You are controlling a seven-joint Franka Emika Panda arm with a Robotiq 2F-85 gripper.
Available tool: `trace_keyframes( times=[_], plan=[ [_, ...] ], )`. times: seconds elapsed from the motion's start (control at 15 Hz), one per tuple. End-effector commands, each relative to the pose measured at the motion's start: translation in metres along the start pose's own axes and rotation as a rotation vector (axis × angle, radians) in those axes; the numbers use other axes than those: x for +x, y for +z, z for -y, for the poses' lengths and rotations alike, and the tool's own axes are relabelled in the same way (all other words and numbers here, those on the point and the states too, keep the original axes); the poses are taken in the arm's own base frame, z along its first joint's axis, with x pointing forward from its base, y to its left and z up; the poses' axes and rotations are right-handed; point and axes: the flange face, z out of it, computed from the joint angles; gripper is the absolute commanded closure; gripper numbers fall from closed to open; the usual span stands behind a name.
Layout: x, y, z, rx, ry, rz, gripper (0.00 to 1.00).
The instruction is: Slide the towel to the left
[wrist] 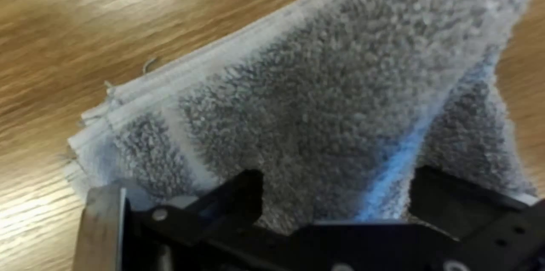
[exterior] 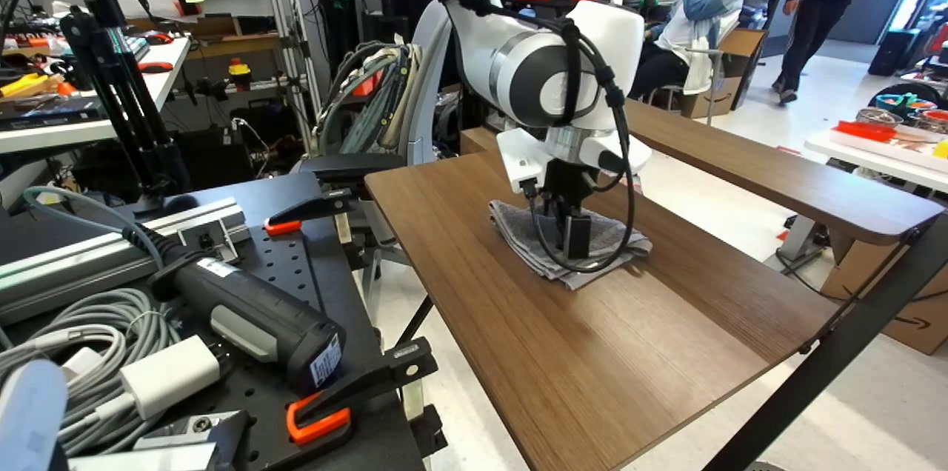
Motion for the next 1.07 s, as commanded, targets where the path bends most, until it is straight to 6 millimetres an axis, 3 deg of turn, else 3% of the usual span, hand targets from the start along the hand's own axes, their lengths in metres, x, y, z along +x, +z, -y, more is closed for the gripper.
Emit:
trace_keyframes(
  times=[0.0,0.2,0.4,0.8,1.0],
  plan=[
    [-0.031,0.008,0.036,-0.034,-0.063,0.001,0.0],
    [-0.056,-0.001,0.066,-0.021,-0.128,0.011,0.0],
    [-0.082,-0.02,0.081,-0.01,-0.178,0.022,0.0],
    [-0.141,-0.113,0.091,0.062,-0.262,-0.056,0.0],
    [-0.173,-0.151,0.071,0.039,-0.338,0.011,0.0]
  ],
)
